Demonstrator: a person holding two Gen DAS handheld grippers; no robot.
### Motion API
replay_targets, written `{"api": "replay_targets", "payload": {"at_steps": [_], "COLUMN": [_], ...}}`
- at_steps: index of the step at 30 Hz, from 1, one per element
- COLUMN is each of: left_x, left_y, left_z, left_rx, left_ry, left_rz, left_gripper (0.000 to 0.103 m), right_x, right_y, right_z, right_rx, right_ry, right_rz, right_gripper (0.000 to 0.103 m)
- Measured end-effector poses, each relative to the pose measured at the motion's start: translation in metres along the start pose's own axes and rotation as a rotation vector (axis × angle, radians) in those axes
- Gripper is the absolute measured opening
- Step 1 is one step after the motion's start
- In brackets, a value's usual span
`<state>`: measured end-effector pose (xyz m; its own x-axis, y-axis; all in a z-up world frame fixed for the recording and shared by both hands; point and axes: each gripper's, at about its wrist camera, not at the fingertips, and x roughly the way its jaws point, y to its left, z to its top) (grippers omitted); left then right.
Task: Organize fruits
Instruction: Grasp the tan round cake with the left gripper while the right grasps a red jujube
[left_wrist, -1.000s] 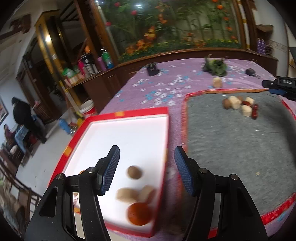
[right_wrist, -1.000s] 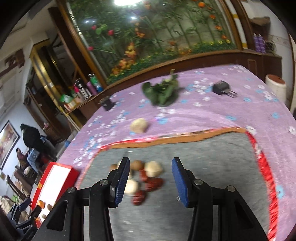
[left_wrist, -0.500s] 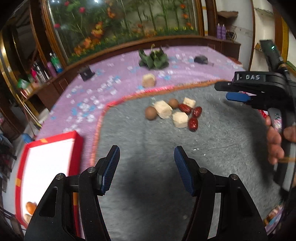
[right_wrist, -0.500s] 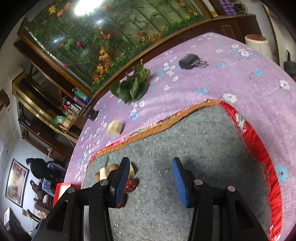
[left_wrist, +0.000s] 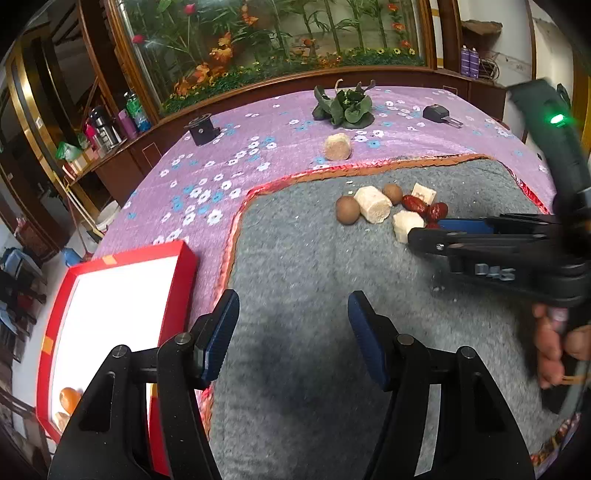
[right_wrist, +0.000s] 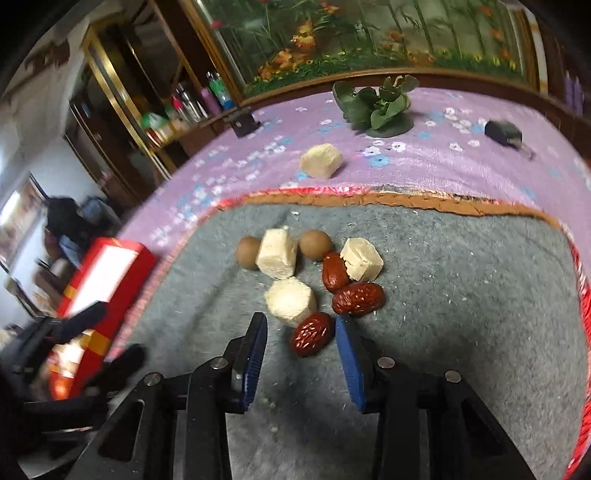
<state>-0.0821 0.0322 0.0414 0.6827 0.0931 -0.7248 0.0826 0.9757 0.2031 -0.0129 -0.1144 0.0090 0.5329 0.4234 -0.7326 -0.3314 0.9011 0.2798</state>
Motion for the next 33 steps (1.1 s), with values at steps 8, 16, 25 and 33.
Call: {"api": "replay_targets", "payload": {"at_steps": [8, 16, 25, 33], "left_x": [-0.014, -0.023, -0.024, -0.008], "left_y": [0.015, 0.033, 0.019, -0.012], "left_z": [-0.009, -0.009, -0.003, 0.018], "left_rx": [-0.037, -0.081, -0.039, 0.047], "left_ry": [-0.017, -0.033, -0.043, -0.051], "left_rz": [0.0, 0.001, -0.018, -0.081], "left_gripper": [0.062, 0.062, 0.062, 0.062], "right_x": [0.006, -0.011, -0.064, -0.079], "right_y": [0.013, -0.004, -0.073, -0.121], "right_z": [-0.003, -0.002, 0.008, -0.002], "right_rx": [-0.095, 0.004, 0.367, 0.63], "right_ry": [-0.015, -0.025, -0.259, -0.364], "right_rz": [-0.09, 0.013, 0.347, 0.317], "right_gripper": [0.025, 0.025, 0.025, 0.025]}}
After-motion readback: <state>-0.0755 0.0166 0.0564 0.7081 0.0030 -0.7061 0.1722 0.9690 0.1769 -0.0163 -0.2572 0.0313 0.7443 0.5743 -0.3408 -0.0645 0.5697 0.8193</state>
